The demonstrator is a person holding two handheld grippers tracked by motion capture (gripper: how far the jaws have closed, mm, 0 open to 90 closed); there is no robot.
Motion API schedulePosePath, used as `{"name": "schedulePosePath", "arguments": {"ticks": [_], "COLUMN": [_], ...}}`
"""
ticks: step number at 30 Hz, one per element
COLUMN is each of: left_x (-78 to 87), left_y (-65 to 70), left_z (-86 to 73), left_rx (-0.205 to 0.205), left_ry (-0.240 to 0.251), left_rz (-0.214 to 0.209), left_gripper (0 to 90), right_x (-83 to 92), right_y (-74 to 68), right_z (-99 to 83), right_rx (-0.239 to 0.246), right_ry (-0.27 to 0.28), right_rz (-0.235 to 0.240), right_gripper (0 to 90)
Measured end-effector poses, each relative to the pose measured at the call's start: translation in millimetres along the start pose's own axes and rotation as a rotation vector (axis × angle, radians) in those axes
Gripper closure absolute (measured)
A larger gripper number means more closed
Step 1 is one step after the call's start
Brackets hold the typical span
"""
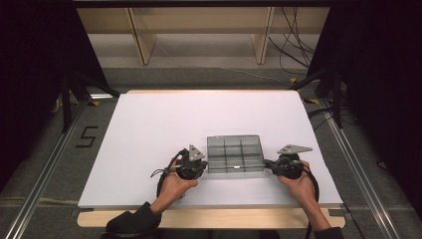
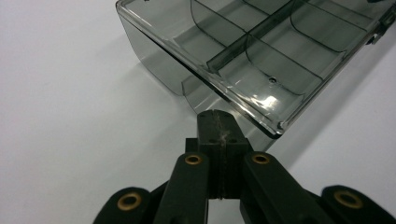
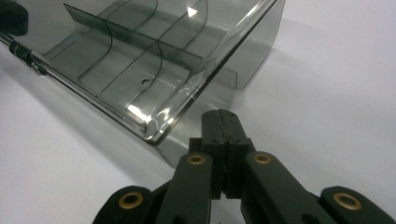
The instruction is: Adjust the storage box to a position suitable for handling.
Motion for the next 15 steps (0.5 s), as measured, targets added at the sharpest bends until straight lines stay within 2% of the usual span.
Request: {"name": "schedulePosePath", "arguments": {"ticks": [4,5,6,7,9,11,12,13,15], "left_x": [1.1,2.2,2.3,2.7,4.3,8.2,9.1,10.6,13.1], "left_y": [0.5,-1.6,-0.6,-1.0,-0.9,-0.9,1.0,1.2,2.5], "left_z": [-1.3,-1.9,-2.4,-3.4,-4.9,-8.4,-9.7,-10.8,-13.3], "left_rx": [0.023,0.003,0.028,0.034,0.032,0.016,0.035,0.02,0.022], "left_ry": [0.013,0.006,0.016,0.017,0.012,0.011,0.016,0.017,0.017], "left_rz": [0.008,0.01,0.005,0.002,-0.001,0.001,-0.004,-0.004,-0.006], "left_gripper": [89.5,89.4,89.5,89.5,89.5,89.5,89.5,89.5,89.5], "right_x": [1.6,0.8,1.6,2.0,3.5,2.9,3.4,3.8,5.3], "right_y": [-1.5,-3.5,-4.9,-7.9,-9.8,-13.9,-15.4,-15.4,-17.1], "right_z": [-0.8,-0.1,-1.1,-1.2,-2.4,-2.6,-2.5,-3.1,-4.3], "right_rx": [0.015,0.01,0.018,0.014,0.032,0.026,0.026,0.029,0.029], "right_ry": [-0.009,0.002,-0.007,-0.008,-0.015,-0.006,-0.003,-0.007,-0.012], "right_rz": [-0.014,-0.004,0.0,0.008,-0.008,0.008,0.014,0.008,0.0], "right_gripper": [90.0,90.0,90.0,90.0,90.0,90.0,90.0,90.0,90.0]}}
Point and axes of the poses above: each handheld gripper's, and its own axes: x roughly backward along the jaws, z roughly out of its top, y roughly to its right, the point moved 10 cm from there along -x, roughly forward along the jaws, and after that the axes turned 11 degrees about x, right-handed, at the moved point
